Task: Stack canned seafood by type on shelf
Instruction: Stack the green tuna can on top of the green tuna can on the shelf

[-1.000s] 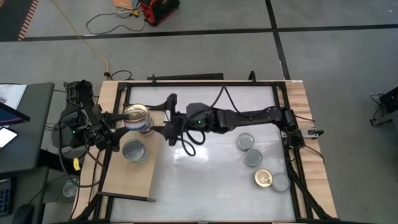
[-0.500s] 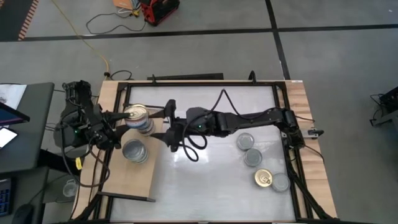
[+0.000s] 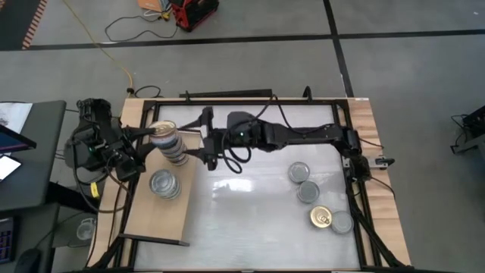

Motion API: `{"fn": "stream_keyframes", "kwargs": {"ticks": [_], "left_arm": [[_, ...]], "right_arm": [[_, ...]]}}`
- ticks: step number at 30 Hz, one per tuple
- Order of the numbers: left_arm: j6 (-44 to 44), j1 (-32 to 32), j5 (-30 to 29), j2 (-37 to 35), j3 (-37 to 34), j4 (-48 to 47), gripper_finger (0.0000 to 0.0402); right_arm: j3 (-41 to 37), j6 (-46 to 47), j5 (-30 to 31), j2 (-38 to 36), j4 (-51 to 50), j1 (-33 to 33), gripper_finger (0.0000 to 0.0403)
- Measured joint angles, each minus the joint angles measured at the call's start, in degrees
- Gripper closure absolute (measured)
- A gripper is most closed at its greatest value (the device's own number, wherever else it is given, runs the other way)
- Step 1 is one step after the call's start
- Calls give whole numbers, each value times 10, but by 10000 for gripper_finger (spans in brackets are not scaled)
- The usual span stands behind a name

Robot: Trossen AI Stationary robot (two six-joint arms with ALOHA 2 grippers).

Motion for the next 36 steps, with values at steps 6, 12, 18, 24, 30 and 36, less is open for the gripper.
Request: {"fn": "stream_keyframes", "kwargs": {"ticks": [6, 12, 18, 24, 30, 36], "left_arm": [[-9, 0, 0, -24, 0, -33, 201], [-21, 0, 0, -31, 0, -50, 201], [-80, 0, 42, -30, 0, -101, 201], [-118, 0, 27, -31, 0, -118, 201], [-136, 0, 33, -30, 0, -118, 166], [-142, 0, 60, -30, 0, -114, 112]], "right_arm": [[0, 1, -12, 0, 2, -9, 26], [0, -1, -13, 0, 3, -13, 26], [0, 14, -13, 0, 2, -14, 26], [0, 16, -13, 0, 2, -11, 26], [0, 16, -13, 0, 3, -8, 26], [0, 30, -13, 0, 13, -8, 26]]}}
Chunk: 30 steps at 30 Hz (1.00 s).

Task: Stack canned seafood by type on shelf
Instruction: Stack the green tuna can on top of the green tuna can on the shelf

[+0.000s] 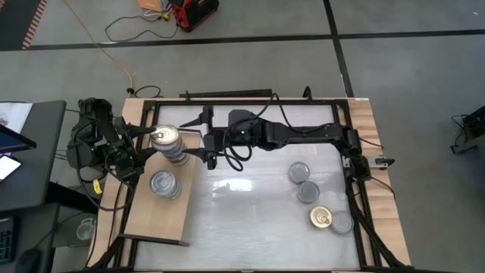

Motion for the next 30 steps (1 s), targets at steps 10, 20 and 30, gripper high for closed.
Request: {"fn": "stream_keyframes", "kwargs": {"ticks": [10, 20, 30], "left_arm": [[-3, 0, -15, 0, 0, 5, 102], [12, 0, -19, 0, 0, 26, 102], [-2, 0, -21, 0, 0, 26, 102]], "right_arm": [[0, 35, 0, 0, 2, 1, 26], [6, 36, -3, 50, 111, 5, 26], [78, -20, 9, 115, 145, -3, 26]]}}
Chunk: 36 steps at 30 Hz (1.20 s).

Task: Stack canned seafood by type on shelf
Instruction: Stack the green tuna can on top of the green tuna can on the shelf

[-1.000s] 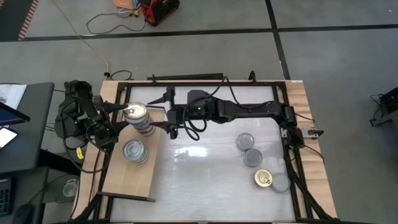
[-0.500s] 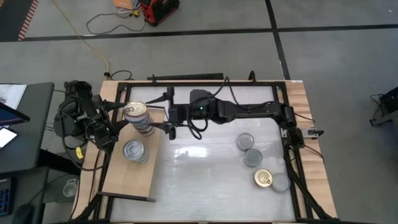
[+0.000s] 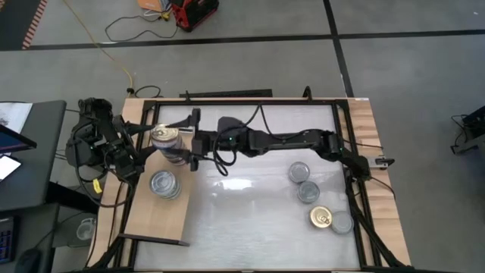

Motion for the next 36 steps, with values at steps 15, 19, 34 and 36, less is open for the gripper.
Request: {"fn": "stream_keyframes", "kwargs": {"ticks": [15, 19, 34, 36], "left_arm": [[-22, 0, 51, 0, 0, 0, 97], [-22, 0, 63, 0, 0, 0, 96], [97, 0, 156, 1, 0, 241, 97], [76, 0, 179, 2, 0, 289, 97]], "right_arm": [[3, 27, -5, -1, -22, -24, 26], [3, 26, -5, -1, -22, -24, 26], [2, 16, 26, -85, -119, 18, 26], [2, 43, 46, -101, -175, 23, 26]]}}
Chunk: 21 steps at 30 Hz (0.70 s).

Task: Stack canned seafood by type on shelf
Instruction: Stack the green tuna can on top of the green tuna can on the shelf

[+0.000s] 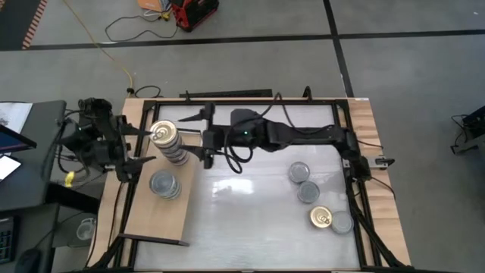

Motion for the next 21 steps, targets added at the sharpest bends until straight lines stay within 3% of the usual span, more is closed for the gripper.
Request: {"fn": "stream_keyframes", "kwargs": {"ticks": [9, 12, 21], "left_arm": [[-220, 0, 189, 14, -4, 47, 97], [-257, 0, 200, 35, -10, 46, 97], [-296, 0, 188, 113, -12, 59, 97]], "right_arm": [[0, 230, 111, -84, -290, 40, 37], [-1, 289, 165, -104, -376, 60, 52], [-1, 506, 201, -124, -702, 88, 80]]}}
